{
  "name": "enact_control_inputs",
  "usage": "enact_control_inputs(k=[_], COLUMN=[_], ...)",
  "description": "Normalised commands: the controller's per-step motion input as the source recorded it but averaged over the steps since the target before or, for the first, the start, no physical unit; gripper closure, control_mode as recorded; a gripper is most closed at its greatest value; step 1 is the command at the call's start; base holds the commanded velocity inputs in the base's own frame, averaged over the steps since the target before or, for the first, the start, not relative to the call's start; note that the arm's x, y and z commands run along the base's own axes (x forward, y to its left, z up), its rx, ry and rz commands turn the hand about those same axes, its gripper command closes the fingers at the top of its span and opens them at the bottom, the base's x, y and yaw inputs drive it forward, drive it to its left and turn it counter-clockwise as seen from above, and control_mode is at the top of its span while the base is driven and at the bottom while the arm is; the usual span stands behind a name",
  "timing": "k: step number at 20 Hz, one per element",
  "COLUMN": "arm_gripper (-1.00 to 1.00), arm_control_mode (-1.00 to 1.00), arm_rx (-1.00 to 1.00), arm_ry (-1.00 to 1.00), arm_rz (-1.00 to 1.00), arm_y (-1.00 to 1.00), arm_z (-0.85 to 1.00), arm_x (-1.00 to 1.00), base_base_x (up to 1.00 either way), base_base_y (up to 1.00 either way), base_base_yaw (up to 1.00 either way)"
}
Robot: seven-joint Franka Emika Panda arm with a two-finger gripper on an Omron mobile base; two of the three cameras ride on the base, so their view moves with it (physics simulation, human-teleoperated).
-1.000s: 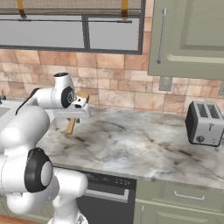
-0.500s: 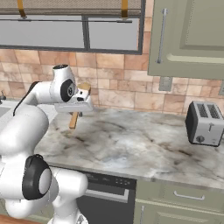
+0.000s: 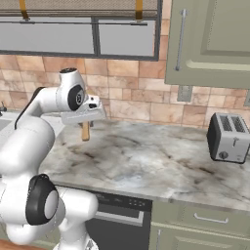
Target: Organize the utensils by type. Pick up the wooden spoons from the counter and place them in the open cabinet. Then pick up the metallic utensils from the counter and place them in the open drawer.
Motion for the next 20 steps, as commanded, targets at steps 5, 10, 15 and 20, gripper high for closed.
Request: enact_control_inputs(k=[5,10,15,20], arm_gripper=[1.0,1.0,1.0,1.0], arm_control_mode=[-1.0,-1.0,-1.0,-1.0], arm_rx=[-0.04,0.0,0.0,0.0], arm_ry=[-0.02,-0.09,-0.1,-0.15], arm_rz=[0.2,0.06,0.0,-0.01], arm_y=[0.0,0.0,0.0,-0.01], arm_z=[0.06,0.19,0.16,0.2], arm_x=[-0.17,-0.69,-0.84,-0.79], base_base_x=[0.0,0.0,0.0,0.0], base_base_y=[0.0,0.0,0.0,0.0], base_base_yaw=[0.0,0.0,0.0,0.0])
